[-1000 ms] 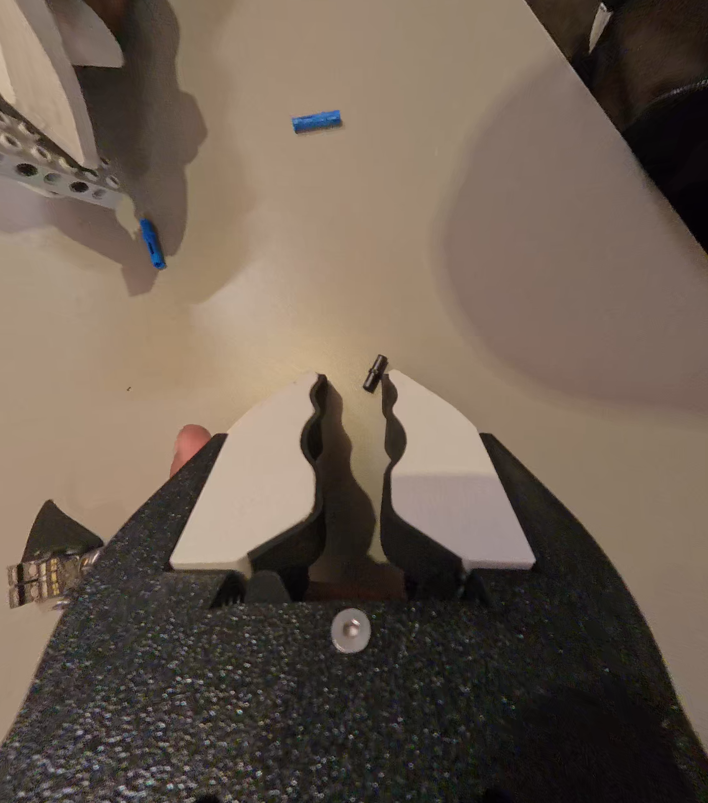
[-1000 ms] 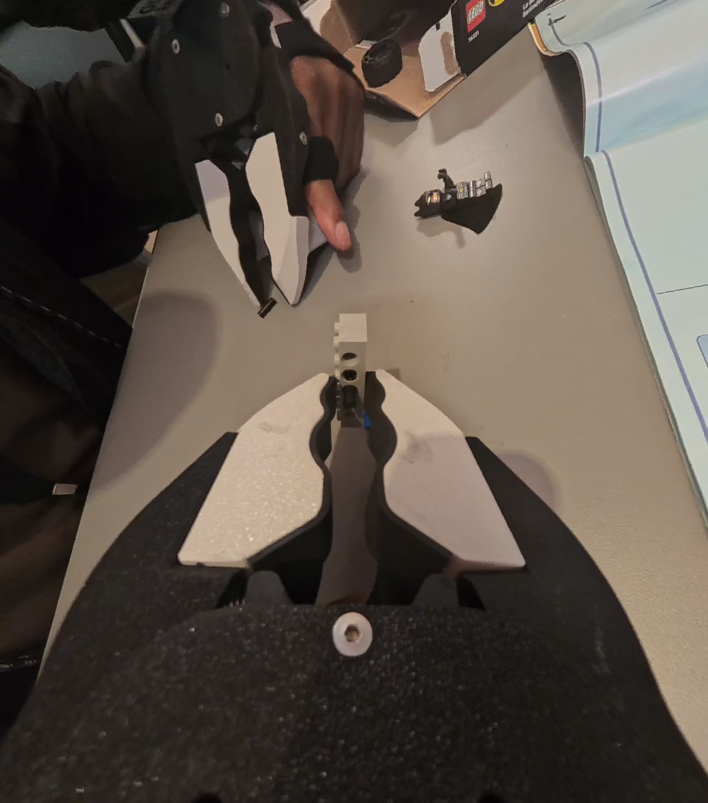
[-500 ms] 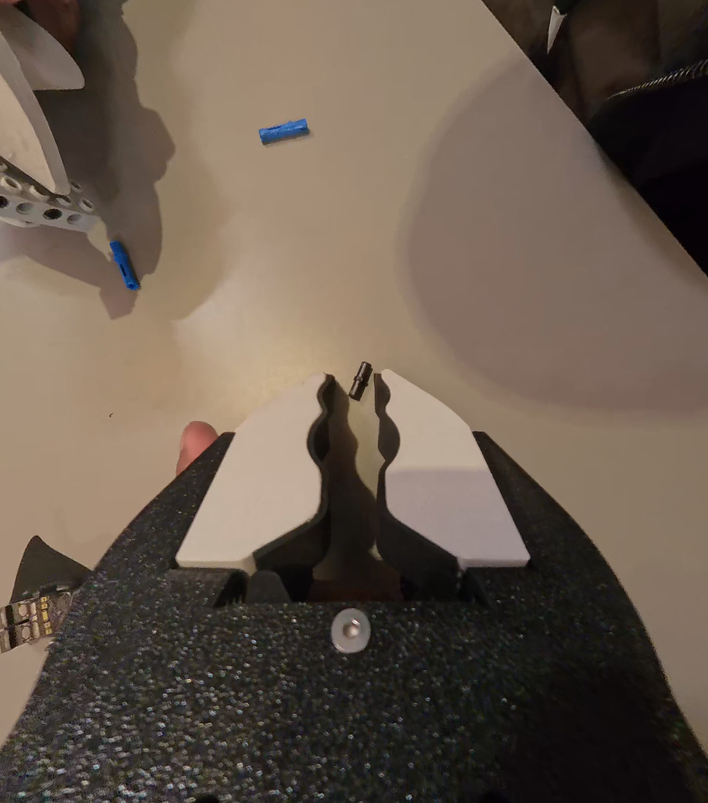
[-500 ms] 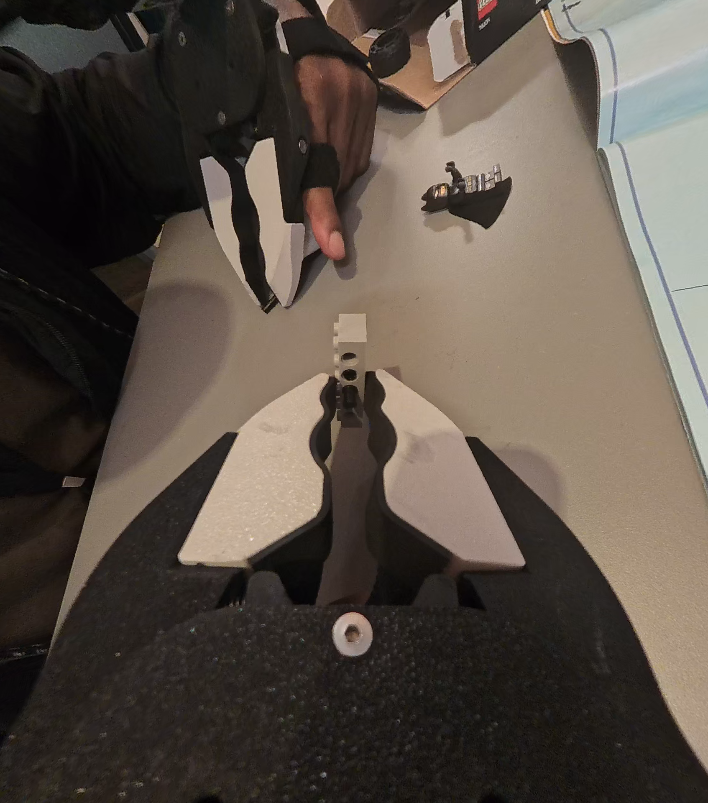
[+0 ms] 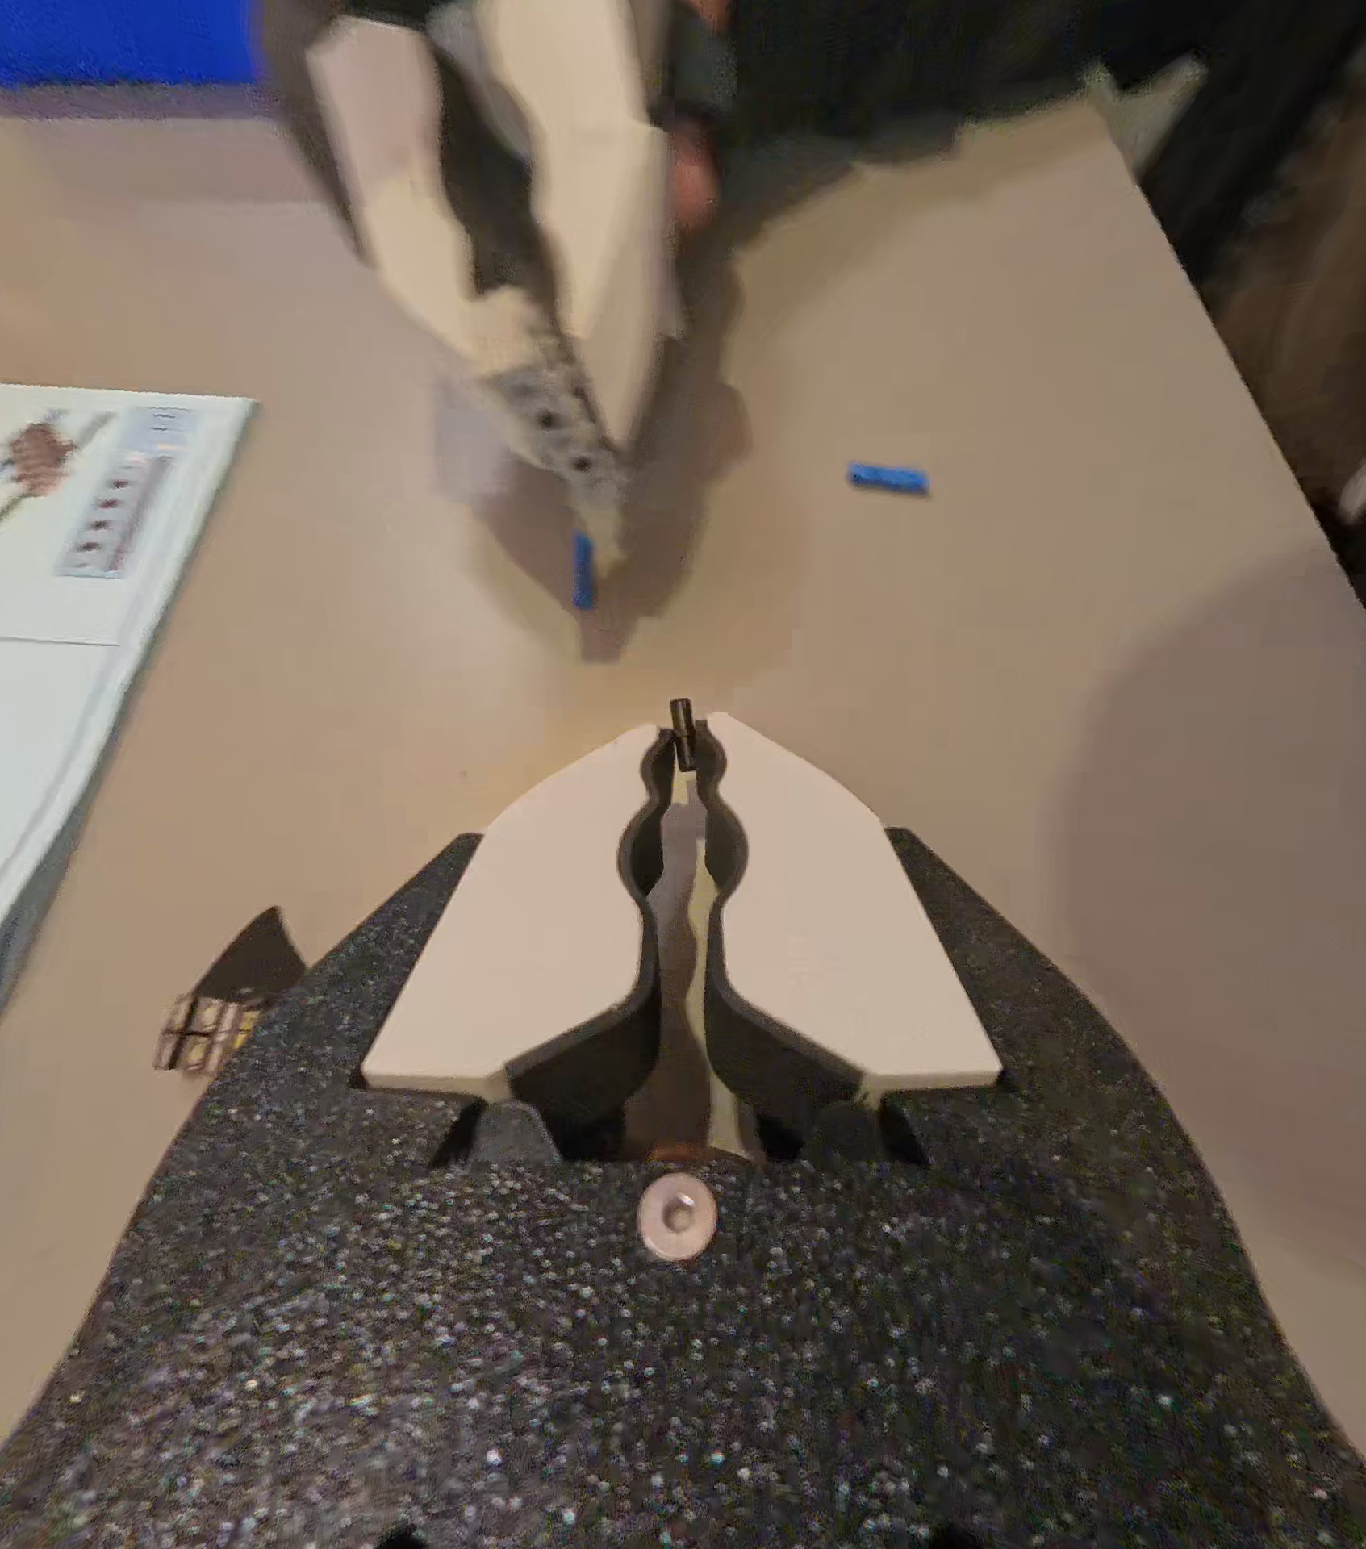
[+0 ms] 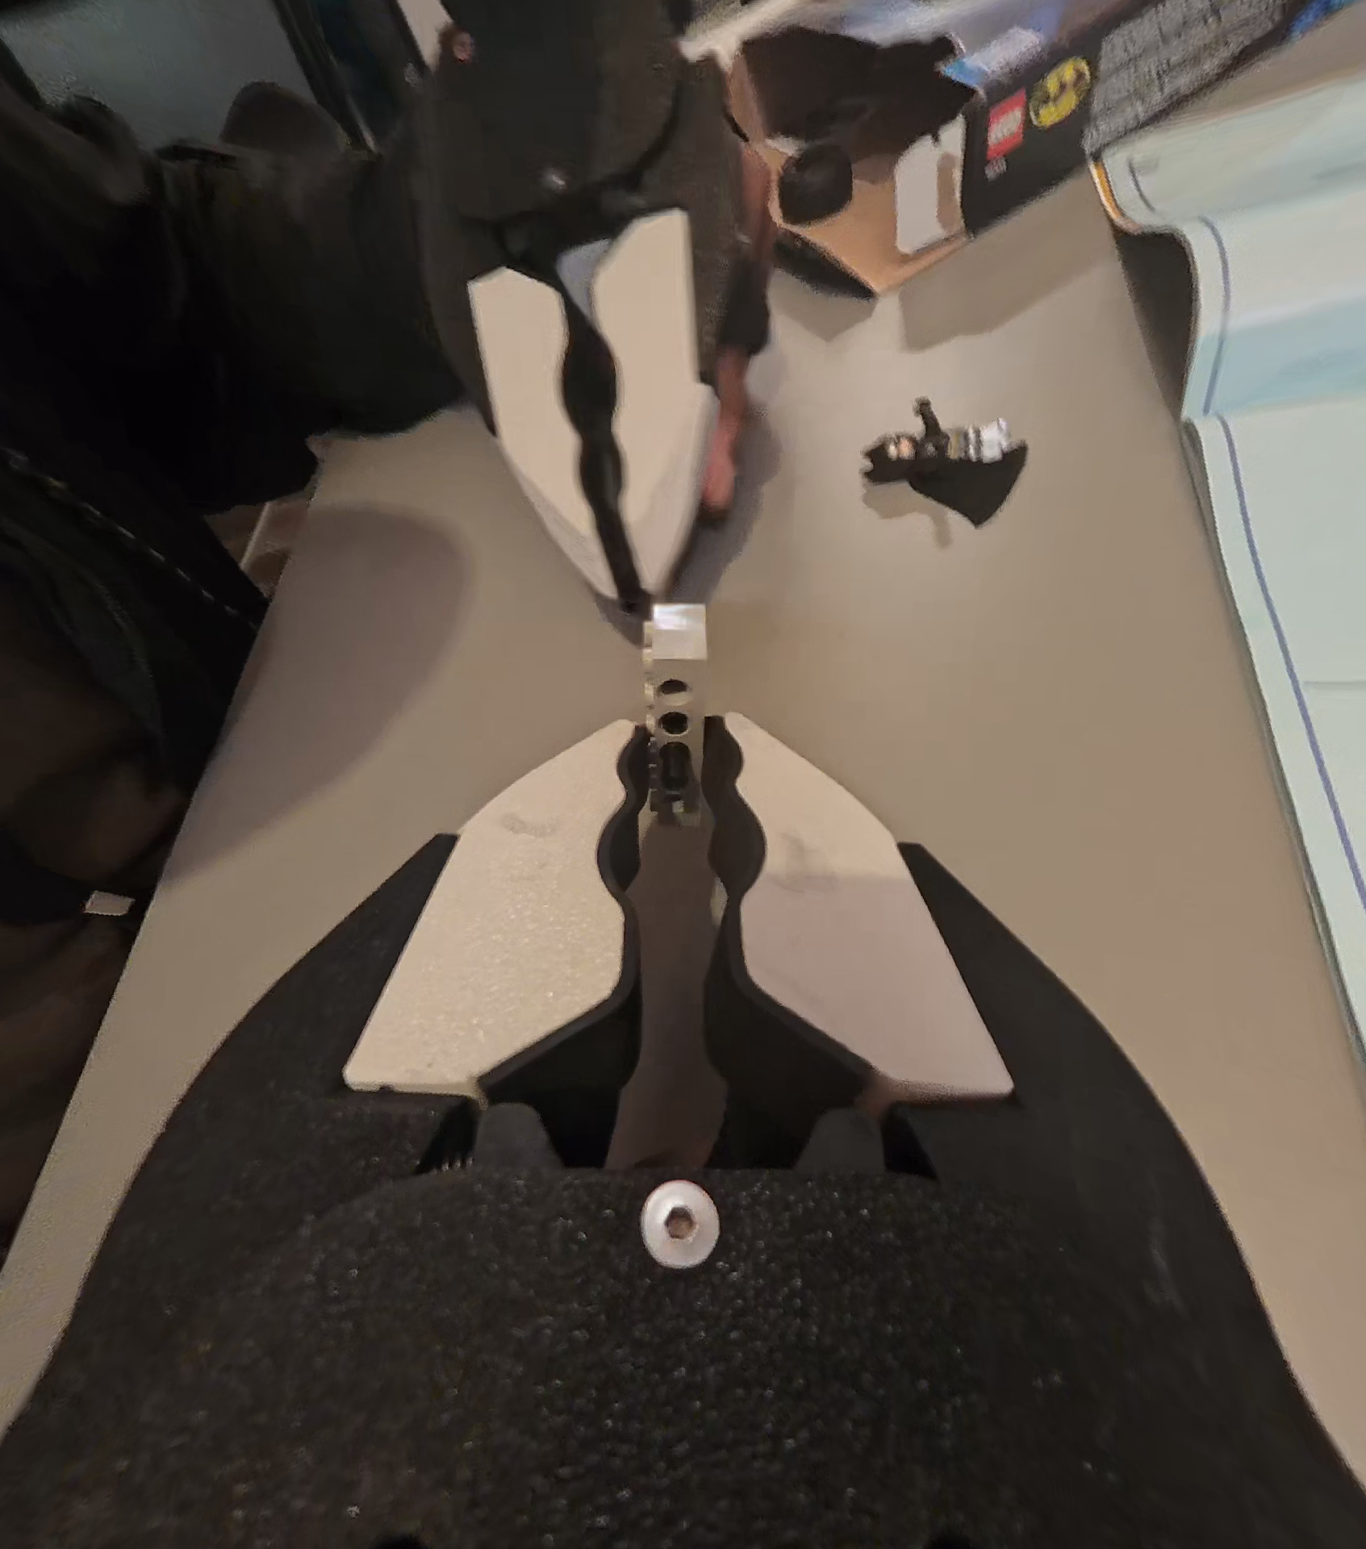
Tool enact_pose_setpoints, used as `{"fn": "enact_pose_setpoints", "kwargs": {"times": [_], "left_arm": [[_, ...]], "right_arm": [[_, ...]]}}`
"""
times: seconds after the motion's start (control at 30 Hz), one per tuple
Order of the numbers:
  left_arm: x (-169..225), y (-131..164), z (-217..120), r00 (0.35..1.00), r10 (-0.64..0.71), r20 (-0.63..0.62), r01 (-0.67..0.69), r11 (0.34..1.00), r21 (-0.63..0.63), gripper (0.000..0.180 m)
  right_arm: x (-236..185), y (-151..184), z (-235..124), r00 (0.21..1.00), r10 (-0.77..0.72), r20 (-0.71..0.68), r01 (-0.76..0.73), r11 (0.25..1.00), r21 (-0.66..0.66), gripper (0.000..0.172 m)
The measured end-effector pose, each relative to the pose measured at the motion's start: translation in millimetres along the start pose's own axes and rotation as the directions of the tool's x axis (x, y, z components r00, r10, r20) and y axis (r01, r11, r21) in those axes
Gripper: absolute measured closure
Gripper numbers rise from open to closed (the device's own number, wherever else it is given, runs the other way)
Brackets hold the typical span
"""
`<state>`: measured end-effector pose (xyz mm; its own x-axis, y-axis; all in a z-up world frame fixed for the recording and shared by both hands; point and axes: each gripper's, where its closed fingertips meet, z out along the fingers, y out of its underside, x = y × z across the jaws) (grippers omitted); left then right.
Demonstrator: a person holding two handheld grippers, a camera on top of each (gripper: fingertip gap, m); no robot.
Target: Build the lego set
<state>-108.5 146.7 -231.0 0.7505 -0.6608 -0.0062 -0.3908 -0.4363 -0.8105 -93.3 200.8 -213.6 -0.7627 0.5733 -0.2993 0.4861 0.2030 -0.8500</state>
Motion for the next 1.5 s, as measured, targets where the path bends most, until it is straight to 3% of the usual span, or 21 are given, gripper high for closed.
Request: {"fn": "enact_pose_setpoints", "kwargs": {"times": [0.13,0.23,0.53,0.73,1.07,1.37,1.5], "left_arm": [[-11,-32,5,0.991,-0.081,0.11,0.067,0.99,0.127,0.176],[-8,-55,4,0.989,-0.12,0.09,0.096,0.968,0.234,0.177],[-7,-59,10,0.984,-0.175,0.031,0.159,0.944,0.288,0.177],[-4,-54,15,0.983,-0.183,0.007,0.175,0.953,0.249,0.177],[1,-36,24,0.994,-0.084,0.07,0.081,0.996,0.032,0.177],[4,-35,22,0.994,-0.102,0.029,0.1,0.994,0.053,0.177],[3,-23,24,0.994,-0.111,0.025,0.11,0.994,0.018,0.177]], "right_arm": [[-12,-10,5,0.999,-0.04,0.037,0.038,0.997,0.06,0.16],[-13,-15,3,0.997,-0.005,0.074,-0.002,0.996,0.093,0.16],[-18,-15,3,0.99,0.016,0.142,-0.029,0.995,0.092,0.159],[-21,-10,6,0.989,0.0,0.146,-0.009,0.998,0.057,0.16],[-20,4,18,0.993,0.002,0.122,0.007,0.998,-0.066,0.159],[-23,6,19,0.99,0.006,0.141,0.006,0.996,-0.089,0.159],[-18,23,20,0.997,-0.001,0.081,0.018,0.978,-0.207,0.16]]}}
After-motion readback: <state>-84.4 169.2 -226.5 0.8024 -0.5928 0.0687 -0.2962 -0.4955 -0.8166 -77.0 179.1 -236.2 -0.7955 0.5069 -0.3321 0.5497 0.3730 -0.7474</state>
